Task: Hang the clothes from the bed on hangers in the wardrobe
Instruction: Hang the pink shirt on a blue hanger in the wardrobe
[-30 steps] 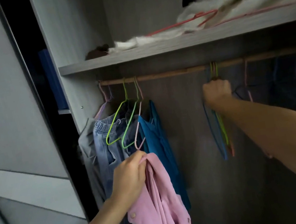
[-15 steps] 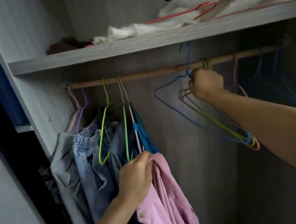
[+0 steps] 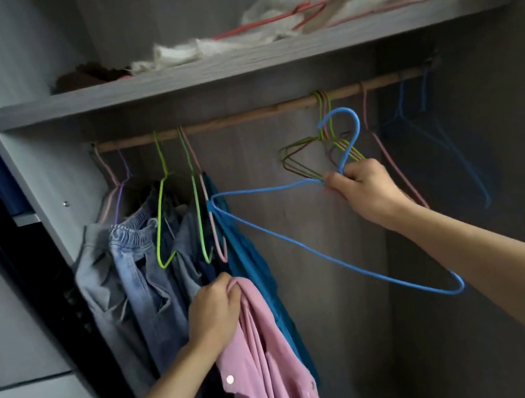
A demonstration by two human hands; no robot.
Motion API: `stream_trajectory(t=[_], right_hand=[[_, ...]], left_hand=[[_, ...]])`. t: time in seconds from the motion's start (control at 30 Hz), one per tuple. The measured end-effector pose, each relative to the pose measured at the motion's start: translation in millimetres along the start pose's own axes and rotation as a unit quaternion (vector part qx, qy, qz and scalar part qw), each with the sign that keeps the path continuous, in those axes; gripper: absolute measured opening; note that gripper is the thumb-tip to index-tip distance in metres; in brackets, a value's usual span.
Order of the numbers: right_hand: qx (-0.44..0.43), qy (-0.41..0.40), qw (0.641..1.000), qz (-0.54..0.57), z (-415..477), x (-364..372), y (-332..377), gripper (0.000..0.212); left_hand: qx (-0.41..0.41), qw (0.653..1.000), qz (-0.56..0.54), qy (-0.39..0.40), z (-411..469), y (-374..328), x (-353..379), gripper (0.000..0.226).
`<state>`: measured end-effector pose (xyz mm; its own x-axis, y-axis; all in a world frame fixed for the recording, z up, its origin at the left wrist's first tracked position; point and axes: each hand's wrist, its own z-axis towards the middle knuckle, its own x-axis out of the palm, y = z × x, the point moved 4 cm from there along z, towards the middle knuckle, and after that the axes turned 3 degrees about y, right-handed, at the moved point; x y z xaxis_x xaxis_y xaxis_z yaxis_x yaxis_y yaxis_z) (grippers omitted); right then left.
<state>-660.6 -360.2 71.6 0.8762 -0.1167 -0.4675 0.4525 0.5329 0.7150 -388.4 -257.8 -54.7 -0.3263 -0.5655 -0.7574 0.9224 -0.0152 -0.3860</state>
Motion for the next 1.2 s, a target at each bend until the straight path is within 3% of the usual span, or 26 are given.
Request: stream_trajectory(t=[0.1, 0.23, 0.4, 0.57, 0.67, 0.77, 0.87, 1.0, 1.13, 1.2], right_hand=[[0.007, 0.044, 0.998, 0.046, -32, -22, -20, 0.037], [-0.022, 0.148, 0.989, 0.017, -75, -42, -42, 0.033], [-0.03, 0.205, 0.978, 0.021, -120, -27, -55, 0.045], [-0.054, 0.22, 0.974, 0.028, -155, 6, -37, 0.04], [-0.017, 0.239, 0.966, 0.101, -172, 19, -29, 0.04], [0.083, 0.273, 0.927, 0.242, -179, 23, -22, 0.039], [0.165, 0.347, 0.842, 0.38, -188, 32, -9, 0.033], [0.137, 0.331, 0.854, 0.376, -194, 46, 7, 0.029], [0.141, 0.338, 0.837, 0.408, -203, 62, 23, 0.034], [0.205, 0.396, 0.758, 0.475, -202, 68, 26, 0.038]], left_hand=[[-0.063, 0.998, 0.018, -0.014, -12, 1, -7, 0.02], [-0.095, 0.994, 0.038, -0.042, -31, -5, -20, 0.012], [-0.102, 0.993, 0.037, -0.052, -64, -39, -31, 0.035], [-0.032, 0.997, 0.048, -0.049, -89, -102, -42, 0.03], [0.009, 0.999, 0.003, -0.032, -97, -120, -52, 0.036], [0.03, 0.999, -0.03, -0.01, -98, -126, -65, 0.025], [0.054, 0.998, 0.011, 0.009, -99, -126, -77, 0.015], [0.017, 0.99, 0.13, 0.052, -103, -107, -84, 0.022], [-0.018, 0.986, 0.134, 0.102, -113, -91, -86, 0.017], [-0.025, 0.99, 0.103, 0.096, -119, -83, -92, 0.018]])
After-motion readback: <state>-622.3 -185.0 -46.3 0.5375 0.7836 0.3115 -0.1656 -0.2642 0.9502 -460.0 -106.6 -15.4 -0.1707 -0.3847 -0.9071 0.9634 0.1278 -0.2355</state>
